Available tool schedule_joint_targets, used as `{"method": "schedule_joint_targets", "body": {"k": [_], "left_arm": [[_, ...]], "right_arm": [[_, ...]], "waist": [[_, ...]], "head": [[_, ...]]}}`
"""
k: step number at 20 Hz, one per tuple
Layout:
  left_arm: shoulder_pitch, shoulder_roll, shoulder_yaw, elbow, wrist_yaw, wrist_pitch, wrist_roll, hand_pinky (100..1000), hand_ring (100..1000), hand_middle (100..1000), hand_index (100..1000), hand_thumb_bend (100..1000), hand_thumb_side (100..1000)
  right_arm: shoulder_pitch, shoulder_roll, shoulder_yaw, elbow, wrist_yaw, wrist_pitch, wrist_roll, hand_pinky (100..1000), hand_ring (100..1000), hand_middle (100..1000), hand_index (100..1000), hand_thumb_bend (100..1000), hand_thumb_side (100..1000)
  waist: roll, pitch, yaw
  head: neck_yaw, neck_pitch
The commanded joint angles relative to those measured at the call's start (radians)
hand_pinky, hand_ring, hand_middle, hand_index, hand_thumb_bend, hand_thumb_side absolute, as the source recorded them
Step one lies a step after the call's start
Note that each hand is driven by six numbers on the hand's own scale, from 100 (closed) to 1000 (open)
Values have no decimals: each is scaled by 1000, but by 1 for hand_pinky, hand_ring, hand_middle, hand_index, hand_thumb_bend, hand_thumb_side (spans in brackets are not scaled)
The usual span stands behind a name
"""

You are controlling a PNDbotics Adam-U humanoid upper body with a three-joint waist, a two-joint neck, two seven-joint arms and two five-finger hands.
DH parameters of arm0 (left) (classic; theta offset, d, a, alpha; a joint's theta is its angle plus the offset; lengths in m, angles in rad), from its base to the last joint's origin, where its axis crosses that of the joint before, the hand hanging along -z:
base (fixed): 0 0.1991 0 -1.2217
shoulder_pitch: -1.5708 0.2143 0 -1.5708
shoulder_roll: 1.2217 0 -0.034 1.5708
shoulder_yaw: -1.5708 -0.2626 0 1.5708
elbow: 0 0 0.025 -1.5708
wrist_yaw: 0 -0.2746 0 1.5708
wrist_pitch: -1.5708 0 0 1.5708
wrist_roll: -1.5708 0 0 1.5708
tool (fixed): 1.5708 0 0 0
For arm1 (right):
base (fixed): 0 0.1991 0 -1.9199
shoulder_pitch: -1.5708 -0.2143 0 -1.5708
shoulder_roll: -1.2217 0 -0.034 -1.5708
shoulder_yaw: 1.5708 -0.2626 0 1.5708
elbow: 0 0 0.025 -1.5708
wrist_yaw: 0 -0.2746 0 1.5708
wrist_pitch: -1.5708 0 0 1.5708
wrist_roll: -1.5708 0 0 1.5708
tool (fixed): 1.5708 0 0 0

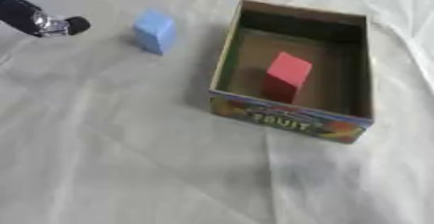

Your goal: Pick up objects on the table and place them in the box.

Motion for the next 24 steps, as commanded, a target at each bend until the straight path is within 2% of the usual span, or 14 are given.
{"method": "schedule_joint_targets", "body": {"k": [1, 9, 13, 15, 18, 21, 24], "left_arm": [[-33, 10, 19, 26, -44, -108, -55, 715, 863, 1000, 881, 350, 869], [-57, -9, 30, 94, -171, -163, -32, 729, 873, 1000, 898, 413, 893], [-84, -41, 34, 153, -217, -184, -84, 723, 870, 1000, 907, 452, 893], [-95, -54, 31, 162, -218, -185, -109, 731, 876, 1000, 926, 544, 861], [-107, -65, 28, 156, -229, -186, -129, 735, 878, 1000, 901, 616, 831], [-114, -76, 27, 158, -250, -186, -137, 744, 886, 1000, 906, 665, 857], [-120, -85, 33, 169, -283, -186, -135, 749, 887, 1000, 925, 676, 846]], "right_arm": [[-4, -27, -8, -20, 12, -3, 1, 858, 741, 561, 864, 476, 911], [-7, -28, -7, -20, 17, 1, -1, 857, 740, 560, 865, 477, 910], [-15, -29, -3, -20, 13, 4, 1, 857, 740, 560, 866, 478, 910], [-19, -28, 0, -20, 11, 8, 3, 857, 740, 559, 866, 479, 909], [-24, -26, 5, -20, 9, 13, 11, 857, 740, 558, 868, 479, 909], [-29, -23, 10, -20, 7, 21, 20, 857, 739, 557, 869, 480, 908], [-36, -22, 15, -20, 3, 27, 27, 858, 740, 556, 870, 479, 908]], "waist": [[1, -19, -3], [13, -16, -29], [19, -13, -47], [22, -10, -55], [24, -6, -63], [28, -2, -69], [31, 2, -75]], "head": [[-9, -35], [-3, -48], [7, -59], [11, -65], [19, -71], [26, -75], [35, -79]]}}
